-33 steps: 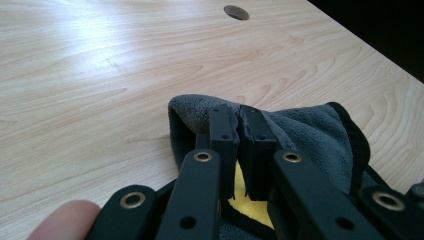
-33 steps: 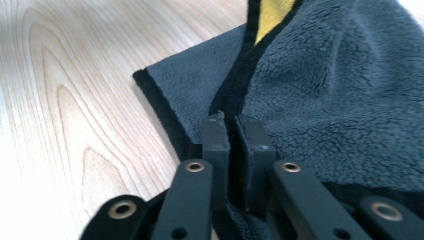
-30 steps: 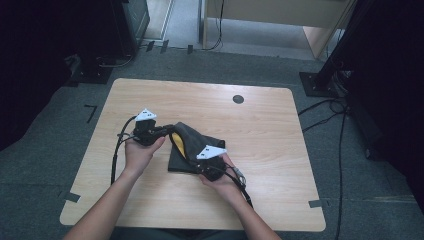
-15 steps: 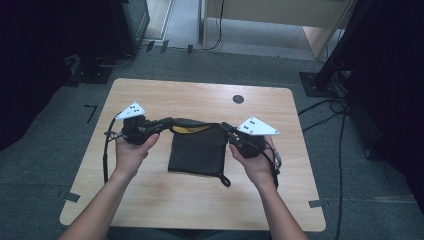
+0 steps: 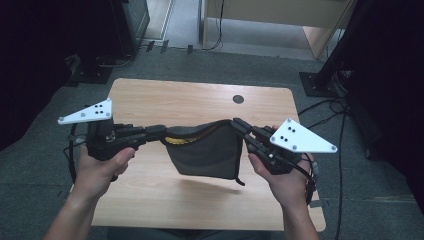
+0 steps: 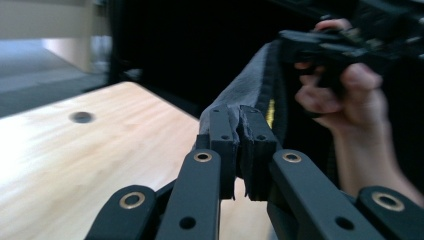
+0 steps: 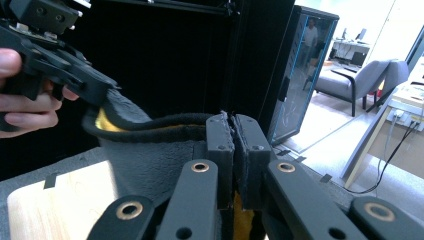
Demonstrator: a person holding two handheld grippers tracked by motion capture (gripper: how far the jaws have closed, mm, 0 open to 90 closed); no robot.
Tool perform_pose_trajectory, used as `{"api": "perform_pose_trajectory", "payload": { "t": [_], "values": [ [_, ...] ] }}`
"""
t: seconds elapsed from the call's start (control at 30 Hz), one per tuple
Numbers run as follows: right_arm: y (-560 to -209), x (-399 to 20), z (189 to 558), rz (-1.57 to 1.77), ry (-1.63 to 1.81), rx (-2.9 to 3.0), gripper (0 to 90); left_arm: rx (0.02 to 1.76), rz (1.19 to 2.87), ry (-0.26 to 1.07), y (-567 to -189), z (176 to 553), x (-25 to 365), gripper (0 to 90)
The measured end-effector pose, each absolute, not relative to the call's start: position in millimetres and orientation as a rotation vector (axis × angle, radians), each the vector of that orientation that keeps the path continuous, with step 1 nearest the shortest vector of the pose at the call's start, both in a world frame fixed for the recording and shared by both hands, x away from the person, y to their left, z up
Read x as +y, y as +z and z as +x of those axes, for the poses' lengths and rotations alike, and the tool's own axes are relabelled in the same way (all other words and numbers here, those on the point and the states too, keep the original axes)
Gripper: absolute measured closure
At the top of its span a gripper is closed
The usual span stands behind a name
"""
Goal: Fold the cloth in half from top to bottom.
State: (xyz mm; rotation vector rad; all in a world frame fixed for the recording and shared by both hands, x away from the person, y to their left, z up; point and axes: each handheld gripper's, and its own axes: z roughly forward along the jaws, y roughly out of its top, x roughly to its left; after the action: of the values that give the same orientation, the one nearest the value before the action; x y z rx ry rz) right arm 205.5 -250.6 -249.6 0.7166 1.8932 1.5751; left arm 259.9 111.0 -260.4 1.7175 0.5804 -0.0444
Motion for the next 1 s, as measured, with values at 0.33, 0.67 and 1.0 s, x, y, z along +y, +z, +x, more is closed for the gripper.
{"api": "perform_pose_trajectory", "payload": {
  "t": [0.33, 0.67, 1.0],
  "values": [
    [-323.5, -242.9, 344.1, 1.02, 1.428, 1.977, 86.3, 0.921, 1.809, 0.212, -336.4, 392.9, 75.7, 85.6],
    [-415.5, -241.5, 406.5, 1.139, 1.321, 2.038, 86.0, 1.009, 1.842, 0.286, -408.8, 420.4, 67.5, 83.1],
    [-476.1, -248.6, 327.5, 1.015, 1.241, 2.292, 85.1, 0.964, 2.048, 0.217, -473.0, 341.1, 80.7, 81.6]
  ]
}}
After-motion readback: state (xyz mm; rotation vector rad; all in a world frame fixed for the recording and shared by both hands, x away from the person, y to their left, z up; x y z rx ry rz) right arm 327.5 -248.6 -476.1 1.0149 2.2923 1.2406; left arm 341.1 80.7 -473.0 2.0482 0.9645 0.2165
